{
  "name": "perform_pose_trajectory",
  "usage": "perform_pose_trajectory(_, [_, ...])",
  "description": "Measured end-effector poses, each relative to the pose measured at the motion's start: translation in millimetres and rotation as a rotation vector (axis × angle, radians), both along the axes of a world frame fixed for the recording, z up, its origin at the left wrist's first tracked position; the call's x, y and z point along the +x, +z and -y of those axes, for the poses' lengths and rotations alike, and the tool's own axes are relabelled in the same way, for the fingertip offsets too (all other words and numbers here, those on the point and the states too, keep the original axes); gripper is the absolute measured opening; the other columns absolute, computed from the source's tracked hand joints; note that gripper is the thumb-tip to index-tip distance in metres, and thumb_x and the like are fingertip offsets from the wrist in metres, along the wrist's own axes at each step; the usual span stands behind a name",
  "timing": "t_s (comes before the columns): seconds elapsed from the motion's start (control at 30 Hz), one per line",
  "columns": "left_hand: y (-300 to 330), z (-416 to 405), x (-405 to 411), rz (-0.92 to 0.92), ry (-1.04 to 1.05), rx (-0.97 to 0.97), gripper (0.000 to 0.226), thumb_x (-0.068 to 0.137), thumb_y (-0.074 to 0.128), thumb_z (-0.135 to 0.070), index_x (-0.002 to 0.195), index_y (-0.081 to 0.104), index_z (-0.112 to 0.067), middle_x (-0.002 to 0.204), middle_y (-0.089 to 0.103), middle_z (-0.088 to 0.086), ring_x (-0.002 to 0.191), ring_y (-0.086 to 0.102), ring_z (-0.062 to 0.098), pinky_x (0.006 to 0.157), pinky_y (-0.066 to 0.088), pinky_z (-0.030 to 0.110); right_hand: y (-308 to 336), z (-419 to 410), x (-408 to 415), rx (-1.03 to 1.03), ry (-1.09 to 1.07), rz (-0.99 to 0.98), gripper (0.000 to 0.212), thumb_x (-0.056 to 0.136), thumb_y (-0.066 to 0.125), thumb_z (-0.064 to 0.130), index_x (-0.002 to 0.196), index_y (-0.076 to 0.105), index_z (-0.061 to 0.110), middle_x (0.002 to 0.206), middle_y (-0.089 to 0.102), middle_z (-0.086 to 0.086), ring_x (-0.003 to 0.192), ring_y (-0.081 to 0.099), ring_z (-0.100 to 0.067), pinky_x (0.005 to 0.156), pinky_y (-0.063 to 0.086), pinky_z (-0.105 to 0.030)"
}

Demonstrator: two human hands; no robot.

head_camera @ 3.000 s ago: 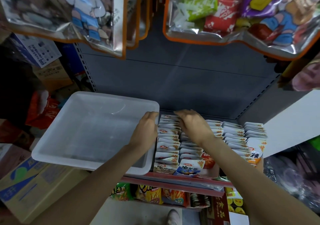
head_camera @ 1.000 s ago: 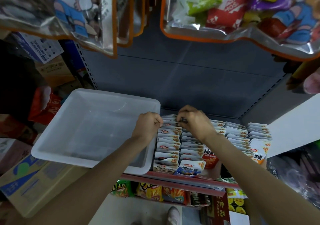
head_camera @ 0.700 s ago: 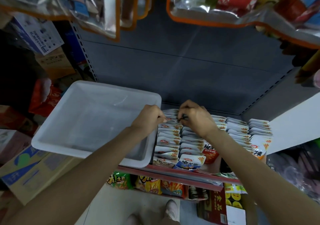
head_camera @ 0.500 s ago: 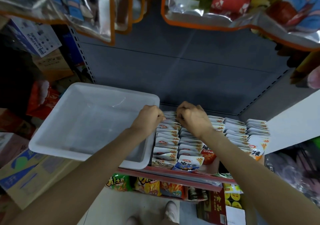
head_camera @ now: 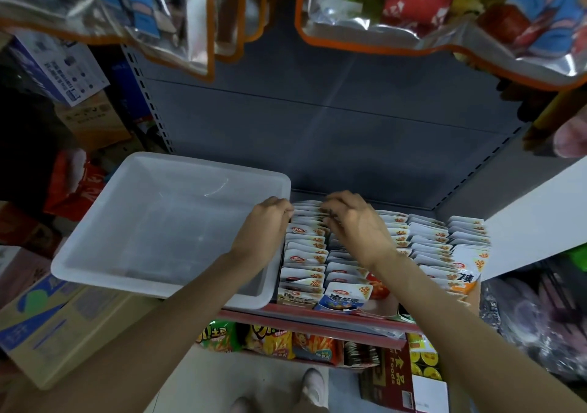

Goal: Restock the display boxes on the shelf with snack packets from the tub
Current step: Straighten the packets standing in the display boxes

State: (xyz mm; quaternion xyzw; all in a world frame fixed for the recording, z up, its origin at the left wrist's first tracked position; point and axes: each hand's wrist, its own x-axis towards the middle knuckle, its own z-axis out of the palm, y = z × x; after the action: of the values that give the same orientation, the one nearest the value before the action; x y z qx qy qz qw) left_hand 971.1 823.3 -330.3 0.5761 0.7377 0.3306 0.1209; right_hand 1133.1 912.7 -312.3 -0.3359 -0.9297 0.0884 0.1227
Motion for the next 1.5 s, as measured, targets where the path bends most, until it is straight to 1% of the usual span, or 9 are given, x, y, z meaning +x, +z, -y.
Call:
perform_pose_trajectory(0.27, [0,6,4,-0.045,-0.034,-0.046,0.014,0.088,0.059,-0.002,0.081,0.071,0.001,0.072,0.067,0.013,0.072,0.066,0.027,0.071,0.053,0.034,3,9,1,-0.204,-0.013,0.028,0.024,0.095,0.053,0.027,0.109,0.067,0.013,0.106,0.059,-0.007,0.09,0.061,-0.026,0.081,0.051,-0.039])
perform_pose_trajectory(0.53, [2,-7,10,-0.297,-0.111,-0.238,0.019,0.085,0.052,0.003,0.085,0.065,-0.011,0.083,0.061,0.007,0.079,0.06,0.022,0.068,0.046,0.03,4,15,-6,-0.029,-0.026,0.246,0.019,0.092,0.055,0.009,0.107,0.064,0.015,0.109,0.059,-0.006,0.095,0.058,-0.024,0.077,0.046,-0.028])
perform_pose_trajectory(0.8, [3,25,-1,0.134,0.052,-0.186,0.024,0.094,0.045,0.001,0.106,0.066,0.004,0.098,0.069,0.019,0.092,0.066,0.028,0.087,0.053,0.037,10,21,2,-0.12,-0.044,0.111,0.021,0.096,0.05,0.019,0.111,0.064,0.013,0.111,0.057,-0.007,0.096,0.06,-0.027,0.071,0.049,-0.031])
perform_pose_trajectory(0.97, [1,30,6,0.227,0.013,-0.308,0.024,0.088,0.041,0.006,0.069,0.054,0.001,0.074,0.06,0.023,0.068,0.054,0.026,0.059,0.033,0.027,5,35,4,-0.123,0.034,0.13,0.029,0.097,0.05,0.018,0.123,0.062,0.013,0.123,0.054,-0.005,0.111,0.054,-0.024,0.082,0.049,-0.033])
perform_pose_trajectory(1.1, [3,34,17,0.191,-0.021,-0.283,0.032,0.083,0.038,0.01,0.056,0.039,-0.006,0.057,0.042,0.007,0.06,0.041,0.018,0.057,0.026,0.027,3,44,3,-0.065,0.037,0.122,0.026,0.089,0.06,0.011,0.115,0.066,0.011,0.117,0.055,-0.007,0.102,0.059,-0.026,0.076,0.055,-0.037])
perform_pose_trajectory(1.17, [1,38,17,0.199,-0.007,-0.268,0.033,0.085,0.04,0.01,0.061,0.052,-0.01,0.063,0.054,0.002,0.065,0.051,0.016,0.059,0.032,0.022,-2,48,5,-0.045,0.028,0.094,0.025,0.084,0.065,0.006,0.109,0.067,0.008,0.109,0.057,-0.01,0.092,0.062,-0.03,0.067,0.057,-0.039])
perform_pose_trajectory(1.23, [1,40,17,0.234,0.008,-0.256,0.029,0.087,0.044,0.009,0.096,0.07,-0.002,0.09,0.07,0.006,0.085,0.062,0.016,0.066,0.037,0.012,-3,51,5,-0.051,0.01,0.115,0.021,0.089,0.06,0.009,0.109,0.065,0.009,0.11,0.056,-0.009,0.093,0.061,-0.03,0.068,0.056,-0.04])
perform_pose_trajectory(1.3, [0,43,16,0.247,0.006,-0.262,0.034,0.089,0.045,0.007,0.116,0.065,-0.001,0.107,0.069,0.008,0.099,0.063,0.019,0.073,0.037,0.009,-2,50,4,-0.078,0.001,0.143,0.019,0.093,0.053,0.012,0.109,0.063,0.011,0.111,0.055,-0.008,0.098,0.058,-0.029,0.073,0.054,-0.039])
perform_pose_trajectory(1.5, [-3,49,14,0.267,0.004,-0.24,0.032,0.09,0.05,0.004,0.119,0.061,-0.001,0.114,0.067,0.012,0.105,0.063,0.019,0.086,0.042,0.014,8,52,1,-0.182,-0.012,0.128,0.018,0.093,0.052,0.015,0.105,0.066,0.013,0.114,0.055,-0.006,0.098,0.058,-0.024,0.079,0.052,-0.034])
